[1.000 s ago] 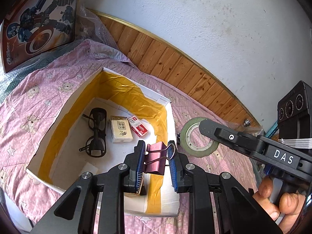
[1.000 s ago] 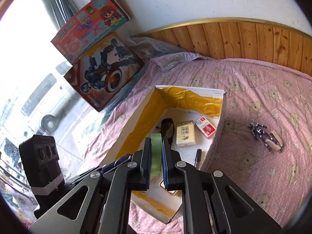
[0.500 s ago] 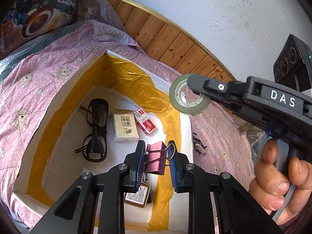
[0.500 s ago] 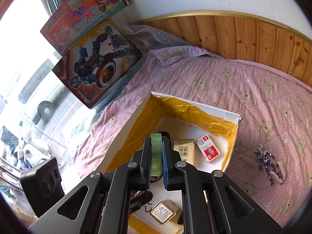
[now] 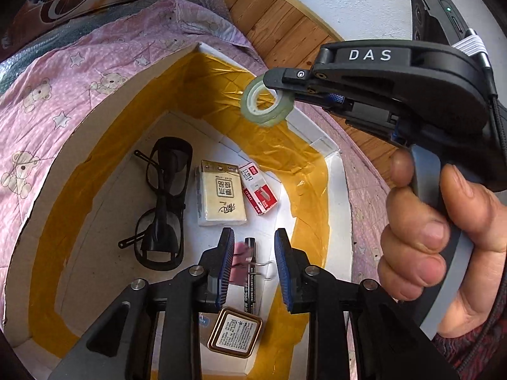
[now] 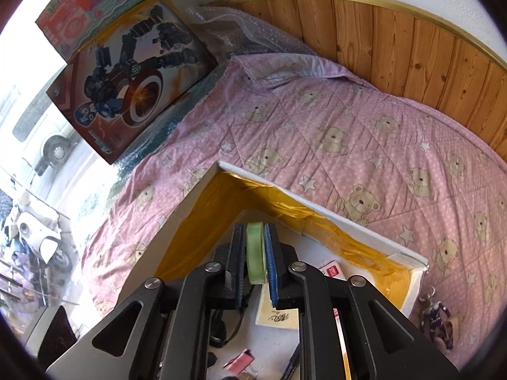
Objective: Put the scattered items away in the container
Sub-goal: 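Carry binder clip and tape roll into the white box and open both tools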
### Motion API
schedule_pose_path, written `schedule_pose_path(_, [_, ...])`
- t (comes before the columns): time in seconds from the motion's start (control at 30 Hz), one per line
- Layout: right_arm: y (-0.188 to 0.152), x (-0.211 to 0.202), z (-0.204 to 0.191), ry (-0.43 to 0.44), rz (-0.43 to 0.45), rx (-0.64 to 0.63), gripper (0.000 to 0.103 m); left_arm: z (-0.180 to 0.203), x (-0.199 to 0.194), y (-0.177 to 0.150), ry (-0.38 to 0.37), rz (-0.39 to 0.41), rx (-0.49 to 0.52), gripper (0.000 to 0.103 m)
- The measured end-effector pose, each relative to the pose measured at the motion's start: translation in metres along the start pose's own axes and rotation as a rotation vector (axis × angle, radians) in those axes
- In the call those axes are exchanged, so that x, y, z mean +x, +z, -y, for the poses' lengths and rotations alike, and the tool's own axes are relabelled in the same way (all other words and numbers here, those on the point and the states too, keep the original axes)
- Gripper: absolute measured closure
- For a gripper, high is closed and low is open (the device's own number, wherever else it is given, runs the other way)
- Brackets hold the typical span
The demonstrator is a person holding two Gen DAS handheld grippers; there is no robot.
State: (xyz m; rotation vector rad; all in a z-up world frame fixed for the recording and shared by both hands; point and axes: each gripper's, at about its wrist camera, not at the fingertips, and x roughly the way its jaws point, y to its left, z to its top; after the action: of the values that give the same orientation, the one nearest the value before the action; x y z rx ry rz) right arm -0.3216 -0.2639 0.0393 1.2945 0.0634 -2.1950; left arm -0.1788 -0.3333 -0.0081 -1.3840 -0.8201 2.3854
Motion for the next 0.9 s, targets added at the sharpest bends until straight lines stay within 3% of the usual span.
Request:
schedule_pose_path(0.03, [0.000,0.004,0.003,-0.006,0.001,0.009,0.069,-0.003,0.000,0.002,-0.021,-0.007,-0.020,0.062])
schedule_pose_path(0.1, [-0.002,0.010,0.009,0.000,-0.007,0.033,0.067,-0.008,-0.003,0.004,-0.027,-0.001,-0.036,0.058])
schedule_pose_path(0.63, [-0.041,-0.026,0.031,0.071,0.001,0.137,0.067,-0.014,-0.019,-0.008,0.004,0.004,-0.024,0.057])
schedule_pose_path(0.9, [-0.081,-0.064,0.047,0.104,0.030,0.227,0.066,-0.029,-0.053,-0.008,0.064,0.077,-0.052,0.057])
